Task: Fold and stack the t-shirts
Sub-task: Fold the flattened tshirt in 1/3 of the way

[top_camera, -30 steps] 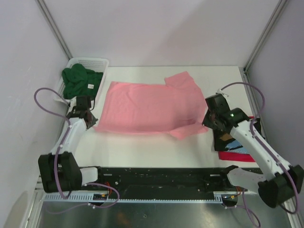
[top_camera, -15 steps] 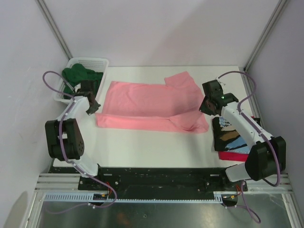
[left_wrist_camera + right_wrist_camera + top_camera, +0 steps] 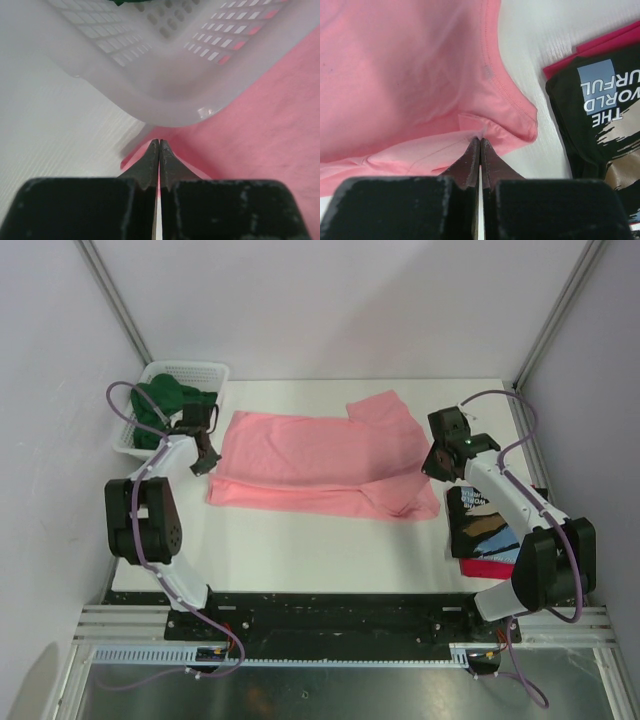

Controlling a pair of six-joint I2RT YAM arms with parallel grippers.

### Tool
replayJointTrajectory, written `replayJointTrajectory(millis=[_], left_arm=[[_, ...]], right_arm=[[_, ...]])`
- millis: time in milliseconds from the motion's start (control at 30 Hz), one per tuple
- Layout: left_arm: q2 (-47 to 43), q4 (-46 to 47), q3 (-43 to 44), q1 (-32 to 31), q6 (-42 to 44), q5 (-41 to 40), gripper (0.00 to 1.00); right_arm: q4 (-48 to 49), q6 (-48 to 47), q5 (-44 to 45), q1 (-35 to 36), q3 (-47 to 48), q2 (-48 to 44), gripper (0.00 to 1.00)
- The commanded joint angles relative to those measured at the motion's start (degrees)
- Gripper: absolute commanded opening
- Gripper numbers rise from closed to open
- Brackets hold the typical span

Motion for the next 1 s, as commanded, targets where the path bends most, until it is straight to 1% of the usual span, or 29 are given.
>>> replayJointTrajectory(millis=[0, 300, 567, 600, 633, 667, 767, 833, 900, 967], left_arm=[[1.13, 1.26, 3.09, -0.17, -0.36, -2.29, 0.00], [5.46, 1.34, 6.24, -0.10, 0.61, -1.35, 0.00], [8.71, 1.35, 8.20, -0.02, 0.95, -1.63, 0.00], [8.97, 1.35, 8.45, -0.06, 0.99, -1.84, 0.02], [9.19, 1.35, 8.63, 0.02, 1.01, -1.99, 0.06], [9.30, 1.35, 8.85, 0.09, 1.02, -1.88, 0.13], [8.86, 1.42, 9.31, 0.01, 1.38, -1.28, 0.46], [7.69, 1.57, 9.50, 0.05, 1.66, -0.54, 0.62], [5.44, 1.65, 9.24, -0.21, 2.09, 0.68, 0.70], [3.21, 1.73, 8.43, -0.80, 2.55, 1.98, 0.73]], right_arm=[[1.53, -0.56, 1.41, -0.37, 2.09, -0.68, 0.00], [7.52, -1.23, -1.44, -2.18, 2.33, 6.04, 0.00], [11.48, -2.29, -3.79, -3.97, 6.08, 13.02, 0.00], [11.73, -2.32, -4.03, -4.05, 6.44, 13.58, 0.00], [11.90, -2.33, -4.23, -4.19, 6.79, 14.13, 0.00], [12.03, -2.34, -4.51, -4.34, 7.10, 14.53, 0.00], [12.41, -2.37, -5.37, -4.40, 7.74, 15.49, 0.00], [12.75, -2.35, -5.86, -4.47, 8.04, 15.93, 0.00], [13.12, -2.30, -6.37, -4.64, 8.53, 16.77, 0.00], [13.39, -2.07, -7.19, -4.99, 9.77, 18.34, 0.00]])
